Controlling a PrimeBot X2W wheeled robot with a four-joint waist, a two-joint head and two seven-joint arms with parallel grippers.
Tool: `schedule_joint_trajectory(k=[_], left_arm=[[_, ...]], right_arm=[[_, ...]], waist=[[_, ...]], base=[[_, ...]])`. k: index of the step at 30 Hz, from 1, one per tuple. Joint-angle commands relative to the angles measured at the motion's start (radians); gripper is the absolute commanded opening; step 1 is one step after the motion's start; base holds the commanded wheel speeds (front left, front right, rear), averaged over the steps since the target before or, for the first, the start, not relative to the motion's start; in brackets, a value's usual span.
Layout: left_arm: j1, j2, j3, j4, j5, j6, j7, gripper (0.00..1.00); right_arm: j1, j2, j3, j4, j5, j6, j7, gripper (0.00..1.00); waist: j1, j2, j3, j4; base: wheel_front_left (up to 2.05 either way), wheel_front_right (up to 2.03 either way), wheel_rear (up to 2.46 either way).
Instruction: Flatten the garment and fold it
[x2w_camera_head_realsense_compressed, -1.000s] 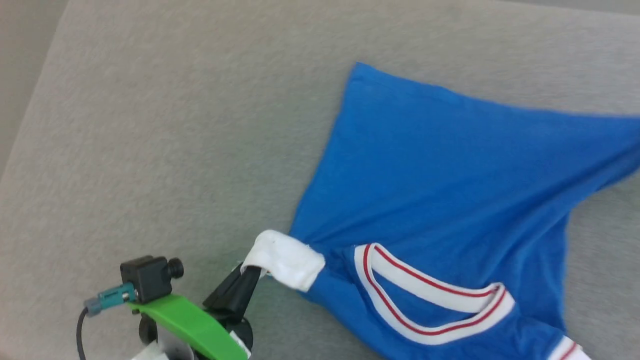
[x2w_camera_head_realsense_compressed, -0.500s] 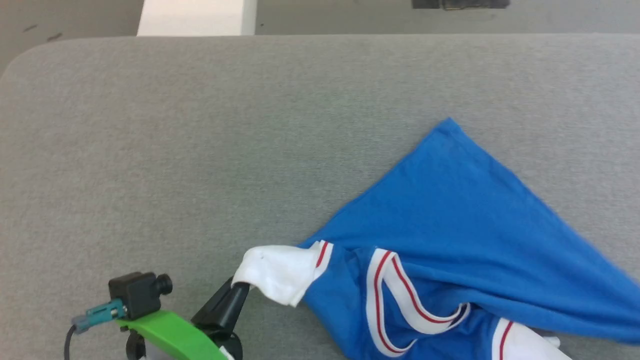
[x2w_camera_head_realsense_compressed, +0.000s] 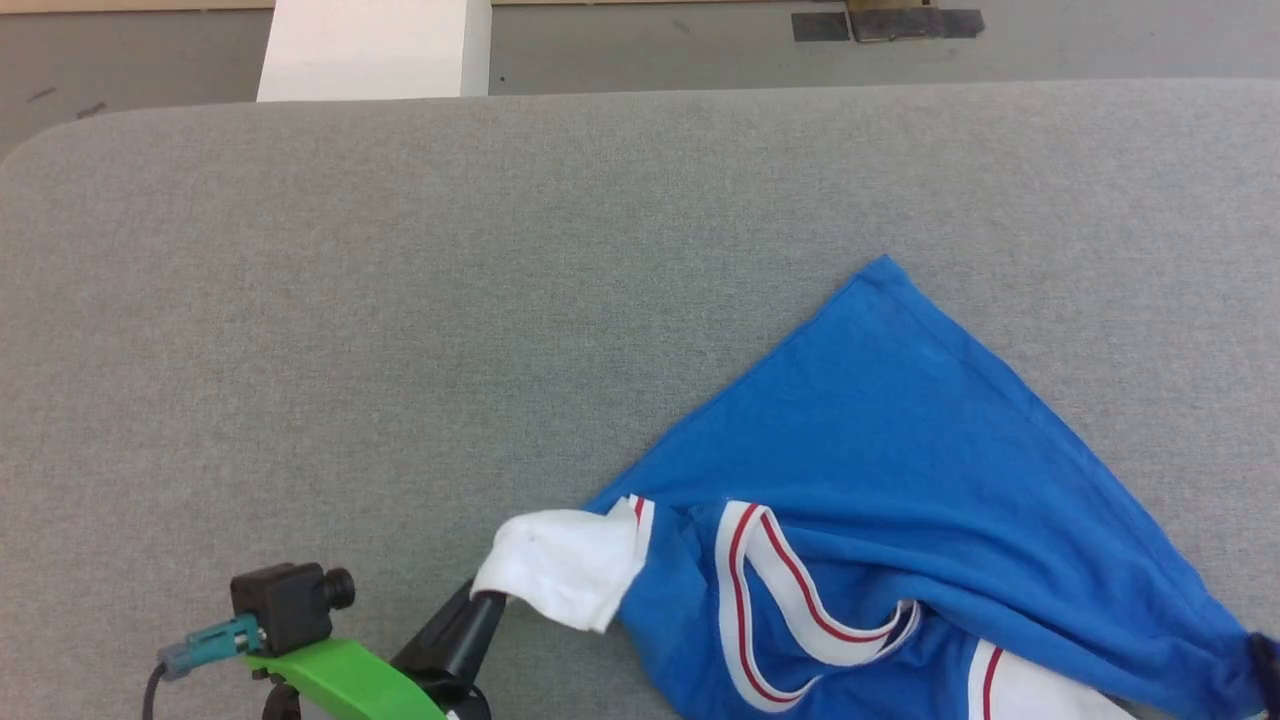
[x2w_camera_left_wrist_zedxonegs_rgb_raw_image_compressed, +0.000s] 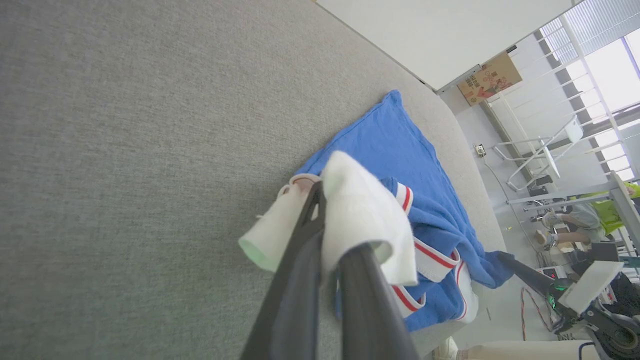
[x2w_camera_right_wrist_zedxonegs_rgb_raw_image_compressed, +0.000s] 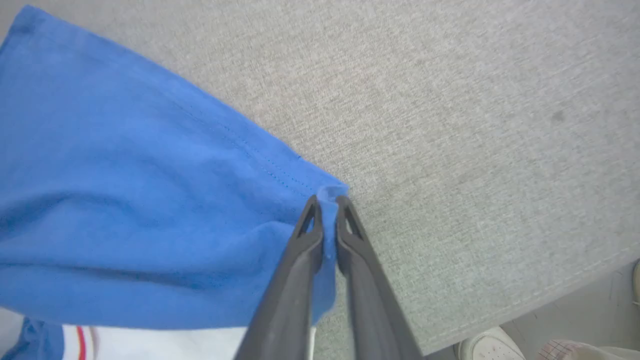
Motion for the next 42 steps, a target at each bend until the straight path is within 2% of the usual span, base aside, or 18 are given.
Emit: schedule_joint_trajectory(k=[1, 5, 8, 12, 18, 21, 22, 23, 29, 36, 37, 38, 39, 42], left_arm=[[-0.001, -0.001, -0.005, 0.002, -0.005, -0.003, 0.003, 0.0], [-0.015, 0.0, -0.015, 0.001, 0.002, -0.009, 0.007, 0.0], [-0.028, -0.001, -0.025, -0.001, 0.011, -0.013, 0.009, 0.0], [-0.053, -0.007, -0.041, -0.001, 0.02, -0.023, 0.012, 0.0], [-0.103, -0.02, -0.067, 0.01, 0.03, -0.041, 0.02, 0.0], [-0.14, -0.028, -0.08, 0.021, 0.038, -0.051, 0.025, 0.0], [-0.154, -0.032, -0.086, 0.025, 0.042, -0.055, 0.027, 0.0], [-0.191, -0.044, -0.104, 0.038, 0.049, -0.066, 0.032, 0.0], [-0.249, -0.068, -0.13, 0.066, 0.055, -0.084, 0.031, 0.0], [-0.282, -0.083, -0.141, 0.094, 0.054, -0.097, 0.017, 0.0], [-0.285, -0.084, -0.142, 0.098, 0.054, -0.099, 0.015, 0.0], [-0.287, -0.084, -0.142, 0.1, 0.053, -0.1, 0.014, 0.0], [-0.29, -0.085, -0.142, 0.103, 0.052, -0.101, 0.013, 0.0], [-0.295, -0.085, -0.139, 0.112, 0.049, -0.103, 0.008, 0.0]], right_arm=[[-0.02, 0.0, -0.016, -0.027, 0.009, -0.002, 0.011, 1.0], [-0.039, -0.029, -0.039, -0.157, 0.015, -0.002, 0.055, 1.0], [-0.094, -0.101, -0.023, -0.262, 0.015, -0.002, 0.09, 1.0], [-0.215, -0.182, 0.055, -0.298, 0.011, -0.002, 0.135, 1.0], [-0.422, -0.28, 0.256, -0.186, -0.038, -0.002, 0.184, 1.0], [-0.527, -0.284, 0.356, -0.107, -0.056, -0.002, 0.197, 1.0], [-0.557, -0.29, 0.392, -0.076, -0.064, -0.002, 0.206, 1.0], [-0.615, -0.31, 0.463, 0.01, -0.07, -0.002, 0.234, 1.0], [-0.693, -0.359, 0.533, 0.128, -0.084, -0.002, 0.263, 1.0], [-0.73, -0.403, 0.602, 0.179, -0.058, -0.002, 0.279, 1.0], [-0.734, -0.411, 0.62, 0.184, -0.049, -0.002, 0.293, 0.98], [-0.737, -0.421, 0.637, 0.184, -0.042, -0.002, 0.301, 0.33], [-0.741, -0.435, 0.659, 0.182, -0.033, -0.002, 0.31, 0.0], [-0.748, -0.461, 0.69, 0.18, -0.003, -0.002, 0.326, 0.0]], waist=[[0.0, 0.0, -0.001, 0.003], [0.0, 0.0, 0.004, 0.015], [0.0, 0.0, 0.017, 0.029], [0.0, 0.0, 0.045, 0.055], [0.0, 0.0, 0.117, 0.102], [0.0, 0.0, 0.16, 0.126], [0.0, 0.0, 0.173, 0.134], [0.0, 0.0, 0.204, 0.158], [0.0, 0.0, 0.26, 0.199], [0.0, 0.0, 0.301, 0.225], [0.0, 0.0, 0.303, 0.227], [0.0, 0.0, 0.304, 0.227], [0.0, 0.0, 0.305, 0.228], [0.0, 0.0, 0.301, 0.226]], base=[[0.0, 0.0, 0.0], [0.0, 0.0, 0.0], [0.0, 0.0, 0.0], [0.0, 0.0, 0.0], [0.0, 0.0, 0.0], [0.0, 0.0, 0.0], [0.0, 0.0, 0.0], [0.0, 0.0, 0.0], [0.0, 0.0, 0.0], [0.0, 0.0, 0.0], [0.0, 0.0, 0.0], [0.0, 0.0, 0.0], [0.0, 0.0, 0.0], [0.0, 0.0, 0.0]])
